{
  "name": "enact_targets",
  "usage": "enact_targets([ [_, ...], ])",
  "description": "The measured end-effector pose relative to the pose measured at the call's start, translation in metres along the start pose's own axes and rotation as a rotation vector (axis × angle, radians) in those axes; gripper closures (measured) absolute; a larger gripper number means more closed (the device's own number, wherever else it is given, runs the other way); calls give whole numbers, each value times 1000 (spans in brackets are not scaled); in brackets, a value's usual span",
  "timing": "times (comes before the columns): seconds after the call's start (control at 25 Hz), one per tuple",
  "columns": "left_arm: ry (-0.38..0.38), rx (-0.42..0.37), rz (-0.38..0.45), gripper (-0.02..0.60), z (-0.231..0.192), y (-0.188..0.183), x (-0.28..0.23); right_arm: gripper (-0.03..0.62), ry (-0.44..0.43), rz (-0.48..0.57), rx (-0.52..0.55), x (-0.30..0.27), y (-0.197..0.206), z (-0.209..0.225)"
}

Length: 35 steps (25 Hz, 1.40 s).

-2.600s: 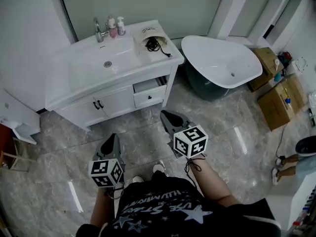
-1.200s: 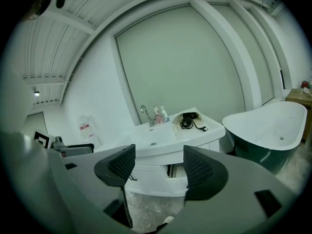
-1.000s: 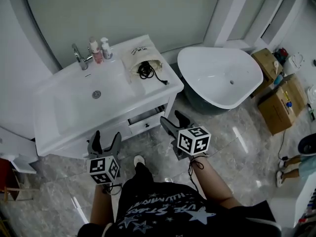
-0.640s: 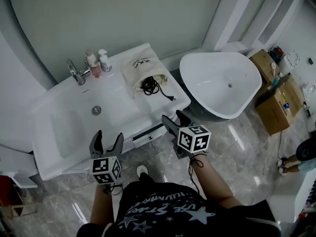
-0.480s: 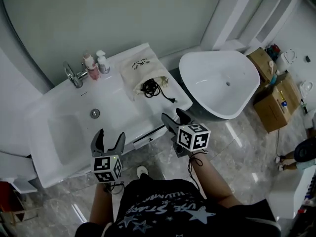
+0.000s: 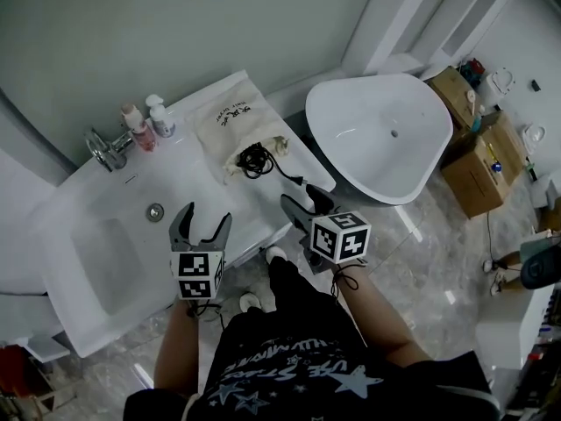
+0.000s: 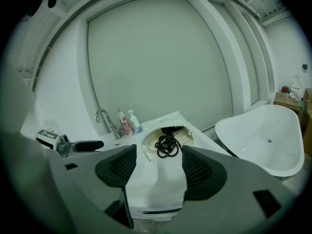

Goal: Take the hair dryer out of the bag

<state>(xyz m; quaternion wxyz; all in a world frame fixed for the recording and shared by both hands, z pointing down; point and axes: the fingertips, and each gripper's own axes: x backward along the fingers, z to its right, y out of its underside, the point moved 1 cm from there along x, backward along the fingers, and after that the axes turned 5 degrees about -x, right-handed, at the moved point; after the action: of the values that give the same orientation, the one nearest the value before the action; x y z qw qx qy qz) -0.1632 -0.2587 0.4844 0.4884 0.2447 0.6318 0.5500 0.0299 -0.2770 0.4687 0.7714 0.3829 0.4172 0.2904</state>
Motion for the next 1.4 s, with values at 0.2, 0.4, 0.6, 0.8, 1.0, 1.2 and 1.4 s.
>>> enact_targets([
  [0.2,-13,-67,-50,353,0,-5,-46,322,-59,-43,0,-36,-8,13],
  [0.4,-26,-89,-105,383,-6,-8,-86,329,-124,-85,8,-71,-23,20],
  [0.6,-21,-132,-173,367,-11,0,-132,332,-175,-147,7,-108,-27,26],
  [0.8,-50,-148,-245,356,-18,14,-164,333,-221,-216,28,-138,-24,27],
  [1.0,-84,-126,-225,514,-28,3,-175,330,-230,-270,11,-169,-24,31],
  [1.2,-67,-87,-212,528,-30,-3,-178,322,-214,-338,43,-198,-23,33],
  [1.4,-45,-72,-196,532,-26,-11,-182,320,-187,-382,46,-223,-23,36],
])
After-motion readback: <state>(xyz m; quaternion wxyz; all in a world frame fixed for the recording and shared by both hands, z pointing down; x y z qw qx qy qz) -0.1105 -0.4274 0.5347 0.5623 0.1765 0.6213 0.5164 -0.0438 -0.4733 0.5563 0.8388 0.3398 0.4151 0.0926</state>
